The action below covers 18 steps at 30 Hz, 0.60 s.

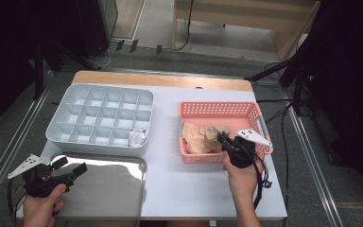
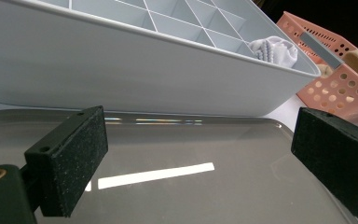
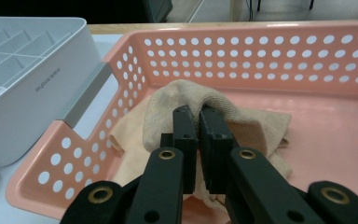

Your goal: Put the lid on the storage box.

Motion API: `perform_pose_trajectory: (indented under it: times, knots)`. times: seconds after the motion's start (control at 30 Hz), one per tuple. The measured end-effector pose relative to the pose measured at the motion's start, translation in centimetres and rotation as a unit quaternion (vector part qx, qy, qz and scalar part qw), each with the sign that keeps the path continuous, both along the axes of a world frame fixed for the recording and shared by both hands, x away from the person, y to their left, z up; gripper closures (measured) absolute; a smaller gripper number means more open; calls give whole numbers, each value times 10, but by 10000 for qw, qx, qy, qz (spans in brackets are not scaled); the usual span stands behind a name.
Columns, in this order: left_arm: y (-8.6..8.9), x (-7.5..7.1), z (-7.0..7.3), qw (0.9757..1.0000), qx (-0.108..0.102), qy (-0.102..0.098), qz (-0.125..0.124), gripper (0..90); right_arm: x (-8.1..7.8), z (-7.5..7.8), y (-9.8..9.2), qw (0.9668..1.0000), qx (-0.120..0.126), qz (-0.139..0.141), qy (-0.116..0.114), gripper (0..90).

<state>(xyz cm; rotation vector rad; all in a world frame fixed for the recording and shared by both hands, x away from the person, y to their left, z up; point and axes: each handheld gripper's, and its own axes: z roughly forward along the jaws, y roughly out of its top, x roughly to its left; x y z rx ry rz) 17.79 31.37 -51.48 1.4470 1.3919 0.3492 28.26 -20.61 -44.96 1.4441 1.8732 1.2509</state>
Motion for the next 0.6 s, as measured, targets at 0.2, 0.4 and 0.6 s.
perform_pose_trajectory:
  times: [0.2,0.4,0.6]
  knots:
    - [-3,0,0,10000,40,-26,-23,43,-11,8,-2,9991,148,-60,-383,872]
    - [-7,-1,0,9999,88,-7,-73,43,-26,18,-3,9968,205,64,-769,871]
    - [-9,0,-1,9999,139,11,-100,43,-43,34,-5,9943,388,125,-982,871]
